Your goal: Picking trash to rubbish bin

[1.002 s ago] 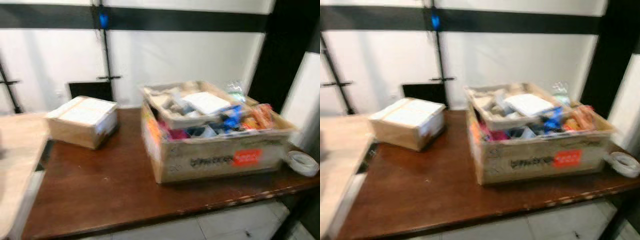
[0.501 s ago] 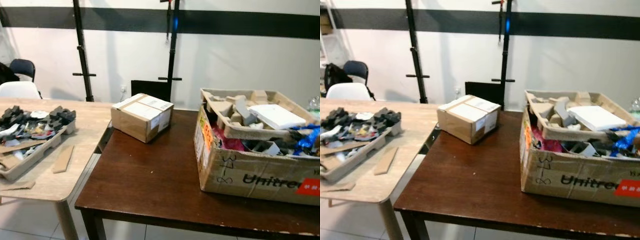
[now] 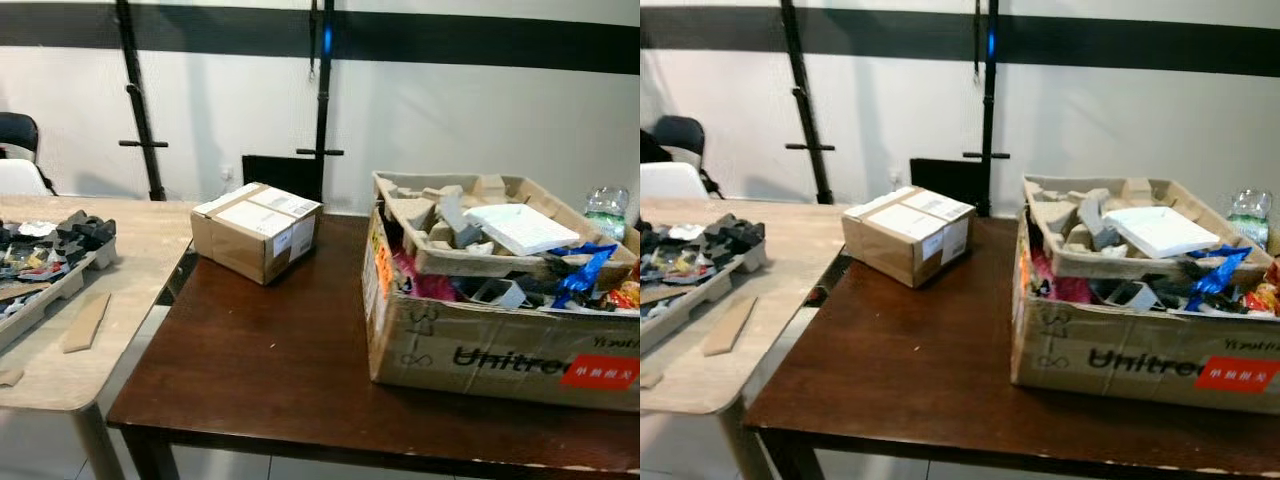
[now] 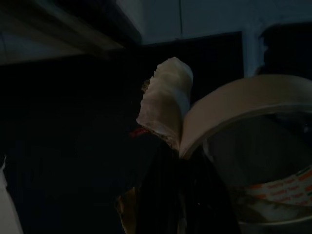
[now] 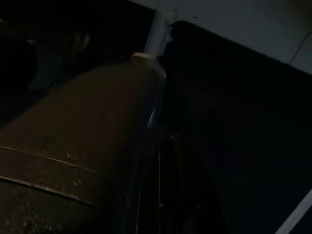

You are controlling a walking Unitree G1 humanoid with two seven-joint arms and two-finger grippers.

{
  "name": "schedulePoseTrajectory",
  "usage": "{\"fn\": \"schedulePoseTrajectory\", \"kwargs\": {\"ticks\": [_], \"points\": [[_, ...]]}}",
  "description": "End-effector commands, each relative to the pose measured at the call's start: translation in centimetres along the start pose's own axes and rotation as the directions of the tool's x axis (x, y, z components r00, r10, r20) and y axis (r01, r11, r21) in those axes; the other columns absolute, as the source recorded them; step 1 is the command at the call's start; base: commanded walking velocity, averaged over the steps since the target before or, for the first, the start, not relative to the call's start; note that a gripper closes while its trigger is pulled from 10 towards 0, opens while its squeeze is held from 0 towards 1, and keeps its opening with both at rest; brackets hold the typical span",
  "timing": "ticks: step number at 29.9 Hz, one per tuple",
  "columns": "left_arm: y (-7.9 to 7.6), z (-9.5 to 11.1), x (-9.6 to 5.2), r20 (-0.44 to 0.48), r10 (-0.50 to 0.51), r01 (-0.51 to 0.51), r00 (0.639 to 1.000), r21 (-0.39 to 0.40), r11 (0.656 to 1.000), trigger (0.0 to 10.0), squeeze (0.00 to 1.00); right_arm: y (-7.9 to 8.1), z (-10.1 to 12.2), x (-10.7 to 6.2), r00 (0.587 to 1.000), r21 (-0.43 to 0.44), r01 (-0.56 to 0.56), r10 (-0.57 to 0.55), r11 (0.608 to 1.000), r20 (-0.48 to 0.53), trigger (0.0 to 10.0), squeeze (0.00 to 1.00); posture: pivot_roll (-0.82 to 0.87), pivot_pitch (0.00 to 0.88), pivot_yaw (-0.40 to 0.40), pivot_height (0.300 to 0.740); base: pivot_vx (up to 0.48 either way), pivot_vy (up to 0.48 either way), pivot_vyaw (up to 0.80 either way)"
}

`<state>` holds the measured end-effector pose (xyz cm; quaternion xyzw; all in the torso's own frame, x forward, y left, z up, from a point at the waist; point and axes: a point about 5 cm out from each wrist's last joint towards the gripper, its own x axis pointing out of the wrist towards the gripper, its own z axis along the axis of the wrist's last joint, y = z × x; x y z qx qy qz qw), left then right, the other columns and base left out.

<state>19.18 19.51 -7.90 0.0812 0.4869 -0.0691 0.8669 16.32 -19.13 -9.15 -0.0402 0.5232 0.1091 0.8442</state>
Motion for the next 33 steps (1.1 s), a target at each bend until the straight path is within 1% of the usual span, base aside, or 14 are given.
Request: {"fn": "schedulePoseTrajectory", "kwargs": {"ticks": [1,18,27,28,30,33], "points": [[-0.6,-1.0,0.0,-0.041,-0.027,0.027,0.999,0.0,1.0,10.0,0.0,0.1,-0.6,0.0,1.0,0.019,0.002,-0.002,1.0,-0.019,10.0,0.0,-0.1,0.116,-0.027,0.74,0.0,-0.48,0.0],[-0.6,-1.2,0.0,-0.046,-0.029,0.029,0.999,-0.011,1.0,10.0,0.0,0.2,-0.8,0.0,1.0,0.016,0.004,-0.003,1.0,-0.028,10.0,0.0,-0.1,0.115,-0.03,0.74,0.0,-0.48,0.0],[-0.7,-1.3,0.0,-0.048,-0.034,0.033,0.998,-0.015,0.999,10.0,0.0,1.2,0.2,0.4,1.0,0.015,-0.005,0.005,1.0,-0.018,10.0,0.0,-0.1,0.112,-0.027,0.74,0.0,-0.48,0.0],[-0.7,-1.2,0.0,-0.049,-0.04,0.04,0.998,0.0,0.999,10.0,0.0,1.3,0.4,0.4,1.0,0.015,-0.004,0.004,1.0,-0.018,10.0,0.0,-0.1,0.111,-0.027,0.74,0.0,-0.27,0.0],[-0.8,-1.4,0.0,-0.062,-0.05,0.05,0.997,0.002,0.999,10.0,0.0,1.5,0.5,0.5,1.0,0.015,-0.002,0.002,1.0,-0.019,10.0,0.0,-0.1,0.108,-0.026,0.74,0.0,0.0,0.0],[-1.1,-1.6,0.0,-0.069,-0.067,0.066,0.995,-0.018,0.998,10.0,0.0,1.5,0.6,0.5,1.0,0.015,0.0,0.0,1.0,-0.019,10.0,0.0,-0.1,0.106,-0.025,0.74,0.0,0.421,0.0]]}}
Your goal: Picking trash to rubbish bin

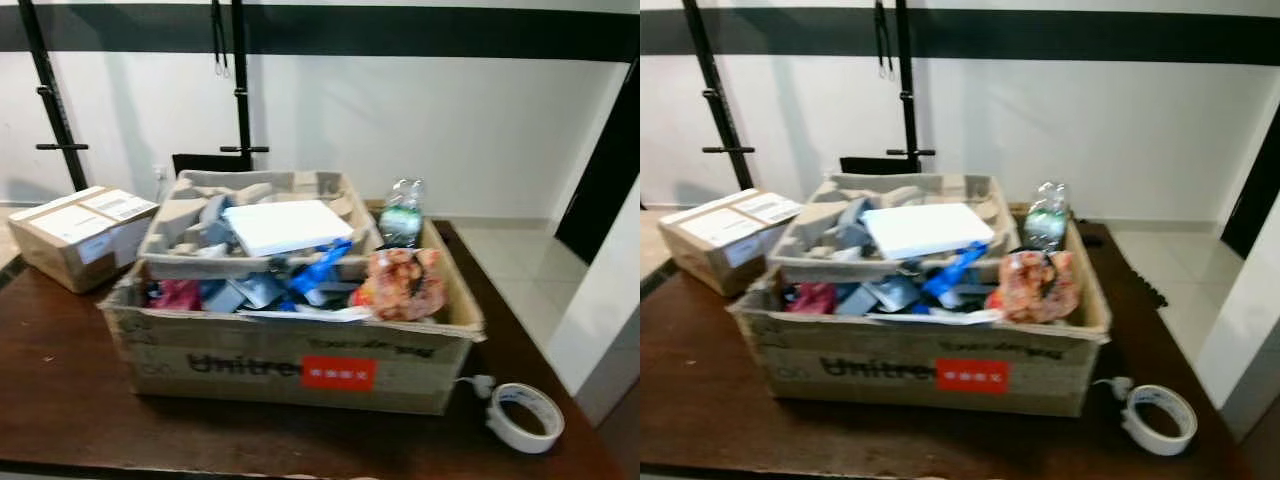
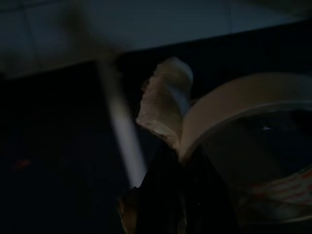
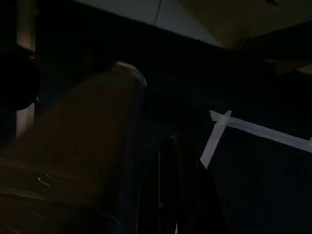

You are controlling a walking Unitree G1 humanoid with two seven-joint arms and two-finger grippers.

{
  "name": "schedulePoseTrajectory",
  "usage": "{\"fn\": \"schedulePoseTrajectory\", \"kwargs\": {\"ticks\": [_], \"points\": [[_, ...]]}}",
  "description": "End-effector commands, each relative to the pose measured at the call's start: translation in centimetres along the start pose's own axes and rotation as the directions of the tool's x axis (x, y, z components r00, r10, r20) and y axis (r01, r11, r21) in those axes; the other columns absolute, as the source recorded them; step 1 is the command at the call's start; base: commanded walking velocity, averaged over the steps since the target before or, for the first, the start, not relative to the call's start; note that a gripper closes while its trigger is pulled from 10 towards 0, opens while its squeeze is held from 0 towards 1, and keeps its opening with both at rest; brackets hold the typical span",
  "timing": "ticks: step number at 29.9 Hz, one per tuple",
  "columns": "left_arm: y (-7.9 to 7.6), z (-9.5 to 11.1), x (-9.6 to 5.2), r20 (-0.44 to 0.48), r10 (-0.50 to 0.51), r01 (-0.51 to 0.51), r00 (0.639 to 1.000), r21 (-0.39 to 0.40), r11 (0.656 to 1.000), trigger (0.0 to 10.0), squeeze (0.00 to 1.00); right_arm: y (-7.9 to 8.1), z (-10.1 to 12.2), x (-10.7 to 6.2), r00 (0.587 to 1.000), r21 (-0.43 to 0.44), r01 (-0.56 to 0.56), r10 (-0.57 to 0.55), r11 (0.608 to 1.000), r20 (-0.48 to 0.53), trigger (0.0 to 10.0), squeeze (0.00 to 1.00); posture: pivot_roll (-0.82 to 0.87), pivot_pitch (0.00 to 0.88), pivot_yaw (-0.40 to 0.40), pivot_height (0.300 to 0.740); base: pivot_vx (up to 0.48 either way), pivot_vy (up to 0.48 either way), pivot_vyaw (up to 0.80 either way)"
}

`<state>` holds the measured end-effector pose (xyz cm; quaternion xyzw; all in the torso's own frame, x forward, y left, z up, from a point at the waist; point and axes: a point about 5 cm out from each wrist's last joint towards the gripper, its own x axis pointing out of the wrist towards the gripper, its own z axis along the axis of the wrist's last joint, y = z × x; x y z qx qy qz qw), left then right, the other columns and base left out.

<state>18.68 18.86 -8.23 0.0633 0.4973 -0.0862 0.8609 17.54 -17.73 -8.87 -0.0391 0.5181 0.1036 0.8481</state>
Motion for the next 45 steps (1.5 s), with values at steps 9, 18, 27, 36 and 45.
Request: {"fn": "schedulePoseTrajectory", "kwargs": {"ticks": [9,18,27,36,45], "points": [[-0.2,-1.0,0.0,-0.043,-0.016,0.016,0.999,0.003,1.0,10.0,0.0,0.5,-0.8,0.1,0.999,0.007,0.0,0.0,1.0,-0.035,10.0,0.0,-0.1,0.093,-0.024,0.74,0.0,0.48,0.0],[0.1,-0.8,-0.1,-0.034,0.013,-0.013,0.999,0.011,1.0,10.0,0.0,0.0,-2.4,-0.2,0.998,0.01,0.009,-0.008,1.0,-0.057,10.0,0.0,-0.1,0.092,-0.027,0.74,0.0,0.405,0.0],[0.3,0.9,0.0,0.02,-0.003,0.002,1.0,0.016,1.0,10.0,0.0,0.1,-1.7,-0.1,0.999,0.006,0.013,-0.013,1.0,-0.052,10.0,0.0,-0.1,0.093,-0.029,0.74,0.0,0.0,0.0],[0.2,1.1,0.1,0.013,-0.004,0.004,1.0,0.022,1.0,10.0,0.0,-1.0,-3.8,-0.7,0.997,0.008,0.02,-0.02,1.0,-0.069,10.0,0.0,-0.1,0.094,-0.027,0.74,0.0,0.0,0.0],[0.1,1.6,0.1,0.028,-0.009,0.008,1.0,0.028,1.0,10.0,0.0,-1.3,-3.7,-0.8,0.997,0.028,0.023,-0.021,0.999,-0.076,10.0,0.0,-0.1,0.093,-0.023,0.74,0.0,0.0,-0.34]]}}
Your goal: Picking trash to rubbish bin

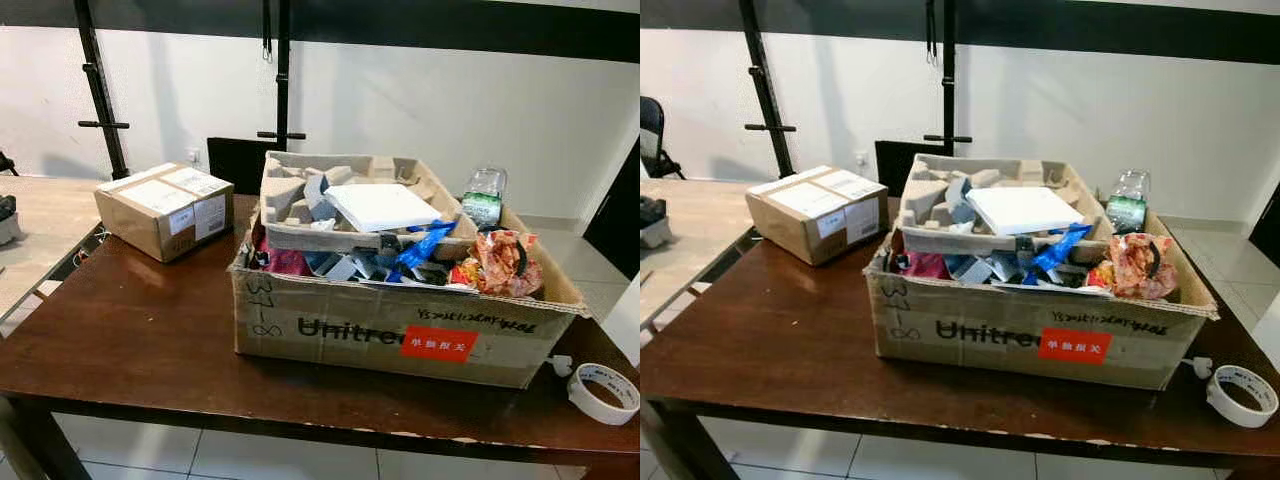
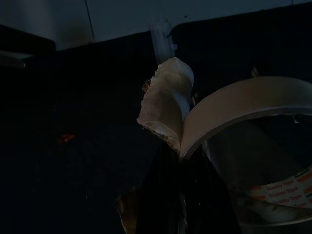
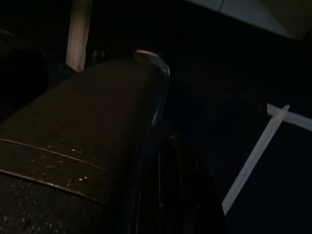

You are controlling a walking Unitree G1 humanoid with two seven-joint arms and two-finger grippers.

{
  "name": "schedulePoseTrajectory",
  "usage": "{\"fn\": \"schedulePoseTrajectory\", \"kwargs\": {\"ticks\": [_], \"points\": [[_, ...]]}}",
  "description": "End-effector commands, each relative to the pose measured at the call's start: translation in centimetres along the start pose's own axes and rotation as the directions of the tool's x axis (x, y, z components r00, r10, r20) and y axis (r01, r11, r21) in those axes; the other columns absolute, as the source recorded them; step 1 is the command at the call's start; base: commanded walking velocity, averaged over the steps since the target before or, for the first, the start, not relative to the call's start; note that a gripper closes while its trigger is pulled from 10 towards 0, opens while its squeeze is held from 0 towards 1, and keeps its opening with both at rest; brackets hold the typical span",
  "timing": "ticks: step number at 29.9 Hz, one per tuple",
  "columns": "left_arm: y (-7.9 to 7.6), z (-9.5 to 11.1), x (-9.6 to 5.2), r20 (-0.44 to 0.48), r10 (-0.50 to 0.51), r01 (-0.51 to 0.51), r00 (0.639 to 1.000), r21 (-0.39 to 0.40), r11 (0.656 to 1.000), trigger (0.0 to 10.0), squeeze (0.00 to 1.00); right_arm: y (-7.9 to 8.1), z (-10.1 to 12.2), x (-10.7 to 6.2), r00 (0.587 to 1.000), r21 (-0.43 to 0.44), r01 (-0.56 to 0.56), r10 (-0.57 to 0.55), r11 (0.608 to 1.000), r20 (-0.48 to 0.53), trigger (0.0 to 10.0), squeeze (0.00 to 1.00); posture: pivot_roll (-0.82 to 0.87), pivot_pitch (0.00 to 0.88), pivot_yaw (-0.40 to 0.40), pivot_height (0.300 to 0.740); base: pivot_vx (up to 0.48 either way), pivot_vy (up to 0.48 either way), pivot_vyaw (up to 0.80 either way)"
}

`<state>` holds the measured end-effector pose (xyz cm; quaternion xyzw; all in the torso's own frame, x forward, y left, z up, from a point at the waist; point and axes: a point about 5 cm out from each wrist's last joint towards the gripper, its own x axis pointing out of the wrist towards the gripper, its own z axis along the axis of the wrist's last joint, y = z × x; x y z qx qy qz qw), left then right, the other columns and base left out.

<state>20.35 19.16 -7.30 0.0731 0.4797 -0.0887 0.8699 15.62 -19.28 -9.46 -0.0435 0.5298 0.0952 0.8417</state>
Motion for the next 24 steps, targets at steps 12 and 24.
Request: {"fn": "schedulePoseTrajectory", "kwargs": {"ticks": [12,24], "points": [[-0.7,0.3,0.1,0.017,-0.011,0.011,1.0,0.01,1.0,10.0,0.0,0.8,0.2,0.2,1.0,0.01,0.01,-0.01,1.0,-0.011,10.0,0.0,-0.1,0.1,-0.022,0.74,0.0,0.0,-0.44],[-0.3,0.2,0.1,0.024,0.032,-0.031,0.999,-0.027,0.999,10.0,0.0,0.0,5.3,0.1,0.973,0.179,-0.018,-0.024,0.984,0.231,10.0,0.0,-0.1,0.105,-0.022,0.74,0.0,0.0,0.0]]}}
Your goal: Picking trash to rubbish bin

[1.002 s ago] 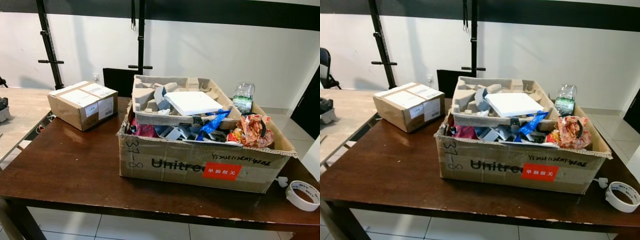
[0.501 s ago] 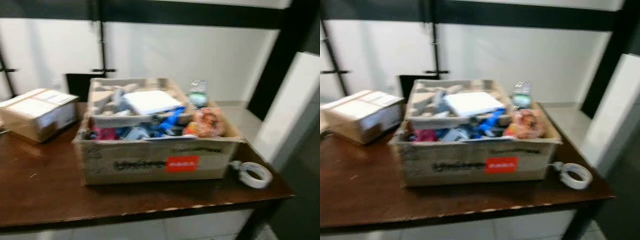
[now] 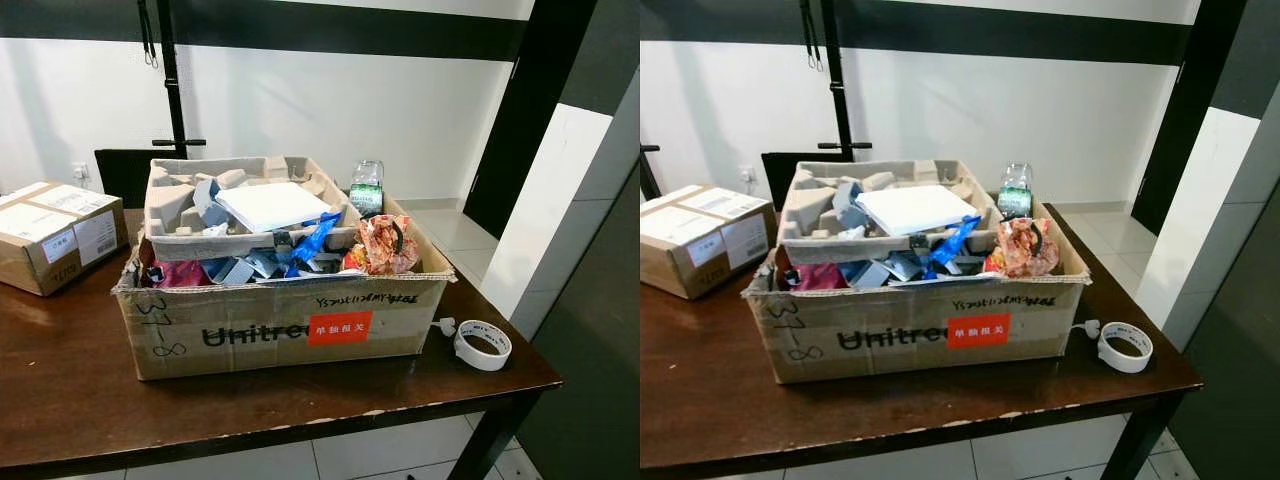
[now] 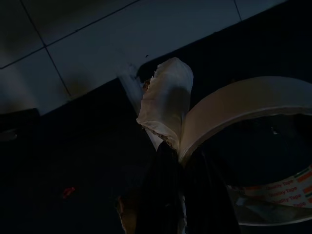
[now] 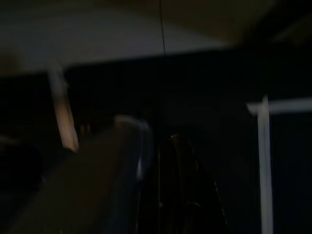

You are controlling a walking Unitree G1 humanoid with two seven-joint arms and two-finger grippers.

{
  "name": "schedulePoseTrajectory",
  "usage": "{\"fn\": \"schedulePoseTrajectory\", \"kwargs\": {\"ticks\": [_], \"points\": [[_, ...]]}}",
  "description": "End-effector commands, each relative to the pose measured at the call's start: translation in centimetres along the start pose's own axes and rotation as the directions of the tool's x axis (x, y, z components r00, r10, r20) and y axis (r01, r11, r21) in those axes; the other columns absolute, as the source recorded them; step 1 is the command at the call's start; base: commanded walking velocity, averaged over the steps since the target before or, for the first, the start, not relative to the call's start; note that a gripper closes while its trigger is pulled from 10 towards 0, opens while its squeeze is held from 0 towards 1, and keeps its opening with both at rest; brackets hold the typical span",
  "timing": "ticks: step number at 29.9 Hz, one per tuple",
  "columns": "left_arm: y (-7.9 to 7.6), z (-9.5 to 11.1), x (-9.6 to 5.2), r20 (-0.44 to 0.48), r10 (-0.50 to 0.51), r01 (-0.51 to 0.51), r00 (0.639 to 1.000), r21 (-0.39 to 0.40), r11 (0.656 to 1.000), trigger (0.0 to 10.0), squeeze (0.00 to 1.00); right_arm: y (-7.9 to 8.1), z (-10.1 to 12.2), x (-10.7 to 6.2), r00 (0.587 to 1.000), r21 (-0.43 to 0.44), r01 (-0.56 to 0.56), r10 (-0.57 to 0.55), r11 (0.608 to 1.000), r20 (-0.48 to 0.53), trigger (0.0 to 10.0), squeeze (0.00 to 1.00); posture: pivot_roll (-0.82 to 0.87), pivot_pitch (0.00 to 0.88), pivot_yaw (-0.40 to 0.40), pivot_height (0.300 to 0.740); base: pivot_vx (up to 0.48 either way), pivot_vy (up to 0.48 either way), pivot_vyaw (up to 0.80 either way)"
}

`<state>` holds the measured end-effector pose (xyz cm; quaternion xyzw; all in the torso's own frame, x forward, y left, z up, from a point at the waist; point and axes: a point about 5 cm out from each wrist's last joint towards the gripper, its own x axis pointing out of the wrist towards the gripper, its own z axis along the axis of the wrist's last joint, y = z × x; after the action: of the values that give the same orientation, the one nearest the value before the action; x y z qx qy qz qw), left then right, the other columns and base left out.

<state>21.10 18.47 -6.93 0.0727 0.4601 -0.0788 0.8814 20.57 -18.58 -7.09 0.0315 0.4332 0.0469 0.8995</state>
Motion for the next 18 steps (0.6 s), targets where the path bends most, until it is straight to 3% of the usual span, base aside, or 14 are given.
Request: {"fn": "schedulePoseTrajectory", "kwargs": {"ticks": [1,6,11,18], "points": [[0.3,-0.8,-0.1,-0.019,0.013,-0.013,1.0,-0.017,1.0,10.0,0.0,0.4,0.2,0.1,1.0,0.014,-0.027,0.027,1.0,0.007,10.0,0.0,-0.09,0.107,-0.026,0.74,0.0,0.0,0.0],[0.6,-0.8,-0.2,-0.013,0.018,-0.018,1.0,-0.02,1.0,10.0,0.0,1.4,1.0,0.4,0.998,-0.01,-0.052,0.052,0.999,0.02,10.0,0.0,-0.08,0.107,-0.035,0.74,0.0,0.0,0.0],[0.7,-1.2,-0.3,-0.013,0.021,-0.022,1.0,-0.037,0.999,10.0,0.0,2.1,0.3,0.4,0.998,-0.019,-0.07,0.07,0.997,0.009,10.0,0.0,-0.07,0.106,-0.042,0.74,0.0,-0.48,0.0],[0.6,-1.2,-0.3,-0.01,0.018,-0.018,1.0,-0.05,0.999,10.0,0.0,1.8,-0.5,0.2,0.998,-0.023,-0.068,0.068,0.997,-0.008,10.0,0.0,-0.08,0.105,-0.042,0.74,0.0,-0.48,0.0]]}}
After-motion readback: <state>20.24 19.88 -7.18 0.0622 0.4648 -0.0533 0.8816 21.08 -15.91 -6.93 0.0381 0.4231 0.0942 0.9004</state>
